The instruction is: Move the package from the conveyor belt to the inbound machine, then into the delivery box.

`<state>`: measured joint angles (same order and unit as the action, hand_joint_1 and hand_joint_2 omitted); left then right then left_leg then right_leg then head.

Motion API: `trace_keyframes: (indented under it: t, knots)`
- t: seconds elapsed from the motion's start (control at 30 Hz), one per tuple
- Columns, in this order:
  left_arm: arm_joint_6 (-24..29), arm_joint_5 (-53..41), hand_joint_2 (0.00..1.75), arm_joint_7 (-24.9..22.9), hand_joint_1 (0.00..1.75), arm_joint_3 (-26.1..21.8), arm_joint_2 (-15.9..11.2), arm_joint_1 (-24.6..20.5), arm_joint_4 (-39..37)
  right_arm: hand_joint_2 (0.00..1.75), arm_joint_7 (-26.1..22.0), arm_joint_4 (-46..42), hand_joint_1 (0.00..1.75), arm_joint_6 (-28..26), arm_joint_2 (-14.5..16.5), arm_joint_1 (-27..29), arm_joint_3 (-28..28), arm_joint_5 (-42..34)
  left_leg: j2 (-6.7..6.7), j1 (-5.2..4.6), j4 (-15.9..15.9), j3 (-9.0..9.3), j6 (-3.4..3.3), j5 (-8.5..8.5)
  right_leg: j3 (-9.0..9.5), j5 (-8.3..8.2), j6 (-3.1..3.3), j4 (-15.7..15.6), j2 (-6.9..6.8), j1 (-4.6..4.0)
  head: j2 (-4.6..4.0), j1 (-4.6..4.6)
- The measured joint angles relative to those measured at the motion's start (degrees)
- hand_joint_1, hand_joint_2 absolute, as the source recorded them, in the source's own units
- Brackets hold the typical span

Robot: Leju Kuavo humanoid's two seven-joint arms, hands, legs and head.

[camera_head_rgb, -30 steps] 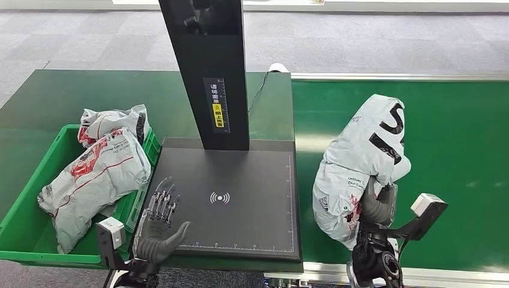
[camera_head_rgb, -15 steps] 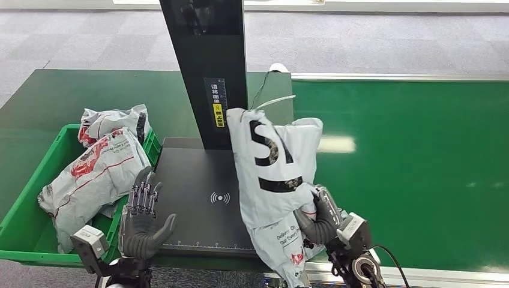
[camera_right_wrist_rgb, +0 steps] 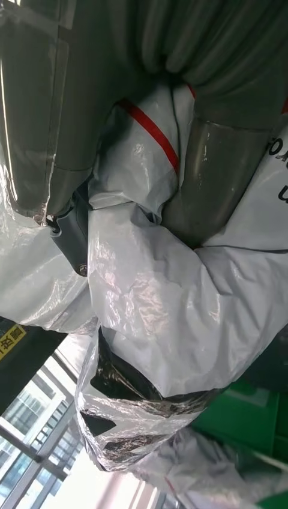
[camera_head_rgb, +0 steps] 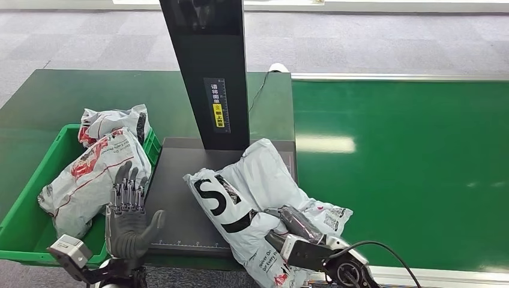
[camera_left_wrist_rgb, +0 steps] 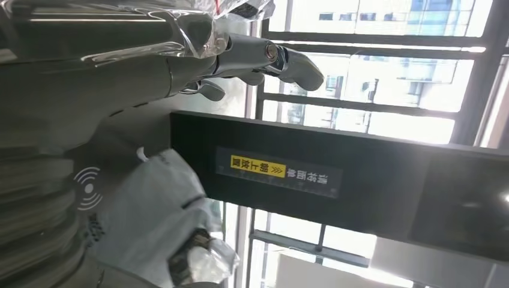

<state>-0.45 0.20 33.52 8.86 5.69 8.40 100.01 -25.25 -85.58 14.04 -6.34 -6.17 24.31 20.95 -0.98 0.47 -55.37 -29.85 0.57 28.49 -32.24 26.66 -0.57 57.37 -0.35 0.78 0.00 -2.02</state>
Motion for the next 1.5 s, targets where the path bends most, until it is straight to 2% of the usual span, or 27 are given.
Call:
trace_keyframes:
  t: [0.03, 0.07, 0.13, 0.17, 0.3, 0.6, 0.83, 1.03, 1.13, 1.4, 1.5]
  knots:
    - [0.09, 0.02, 1.75, 0.10, 0.00, -0.02, 0.03, 0.09, 0.26, 1.75, 0.22, 0.22, 1.22, -0.45, -0.07, -0.26, 0.35, 0.99, 0.00, 0.00, 0.00, 0.00, 0.00, 0.00, 0.00, 0.00, 0.00, 0.00, 0.00, 0.00, 0.00, 0.00]
    - [0.11, 0.03, 1.75, 0.17, 0.00, -0.05, 0.05, 0.16, 0.48, 1.75, 0.39, 0.43, 0.79, -0.92, -0.12, -0.49, 0.70, 2.07, 0.00, 0.00, 0.00, 0.00, 0.00, 0.00, 0.00, 0.00, 0.00, 0.00, 0.00, 0.00, 0.00, 0.01]
    - [0.16, 0.08, 1.75, 0.31, 0.00, -0.14, 0.10, 0.30, 0.83, 1.75, 0.60, 0.83, 0.15, -1.93, -0.18, -0.89, 1.44, 4.37, 0.00, 0.00, 0.00, 0.00, 0.00, 0.00, 0.00, 0.00, 0.00, 0.00, 0.00, 0.00, 0.00, 0.01]
    - [0.20, 0.11, 1.75, 0.37, 0.00, -0.19, 0.14, 0.34, 0.97, 1.75, 0.62, 1.02, 0.00, -2.48, -0.21, -1.07, 1.80, 5.52, 0.00, 0.00, 0.00, 0.00, 0.00, 0.00, 0.00, 0.00, 0.00, 0.00, 0.00, 0.00, 0.00, 0.01]
    - [0.48, 0.17, 1.75, 0.53, 0.00, -0.40, 0.25, 0.41, 1.24, 0.00, -0.80, 1.56, 0.00, -4.99, -0.33, -1.74, 3.07, 9.53, 0.00, 0.00, 0.00, 0.00, 0.00, 0.00, 0.00, 0.00, 0.00, 0.00, 0.00, 0.00, 0.00, 0.01]
    - [0.63, 0.19, 1.75, 0.56, 0.00, -0.68, 0.27, 0.36, 1.58, 0.00, -7.69, 1.13, 0.00, -10.84, -0.71, -3.10, 4.29, 13.90, 0.00, 0.00, 0.00, 0.02, 0.00, 0.00, -0.01, 0.00, 0.00, 0.00, 0.00, 0.00, 0.00, 0.00]
    - [-0.89, -2.03, 1.75, -1.08, 0.00, -0.23, -0.02, 0.17, 1.46, 0.00, -10.61, -0.89, 0.00, -12.89, -0.82, -2.92, 3.68, 9.90, 0.00, 0.00, -0.01, 0.03, 0.00, 0.00, -0.01, 0.00, 0.00, 0.00, 0.00, 0.00, 0.00, 0.01]
    - [-4.31, -4.48, 1.75, -3.13, 0.00, 1.75, -0.43, -0.50, 0.54, 0.00, -8.85, -1.74, 0.00, -16.36, 0.63, -2.87, 0.02, 5.11, -0.01, 0.00, -0.01, 0.04, 0.00, 0.00, -0.01, 0.00, 0.00, 0.00, 0.00, 0.00, 0.00, 0.02]
    - [-5.26, -9.69, 1.75, -3.96, 0.00, 3.33, -0.79, -0.72, 0.13, 0.00, -7.74, -1.81, 0.00, -17.75, 1.60, -2.82, -2.14, 1.64, 0.00, 0.00, -0.01, 0.05, 0.00, 0.00, -0.01, 0.00, 0.00, 0.00, 0.00, 0.00, 0.00, 0.01]
    - [-3.37, -22.25, 1.75, -5.62, 0.00, 8.55, -1.38, -1.11, -0.97, 0.00, -6.41, -1.97, 0.00, -23.79, 3.79, -1.75, -7.23, -4.30, -0.01, 0.00, -0.01, 0.04, 0.00, 0.00, -0.02, 0.00, 0.00, 0.00, 0.00, 0.00, 0.00, 0.00]
    - [-1.73, -28.32, 1.75, -7.45, 0.00, 10.58, -1.73, -1.46, -1.55, 1.31, -6.02, -2.20, 0.00, -25.46, 4.38, -1.15, -8.49, -5.83, -0.01, 0.00, -0.01, 0.04, 0.00, 0.00, -0.02, 0.00, 0.00, 0.00, 0.00, 0.00, 0.00, 0.01]
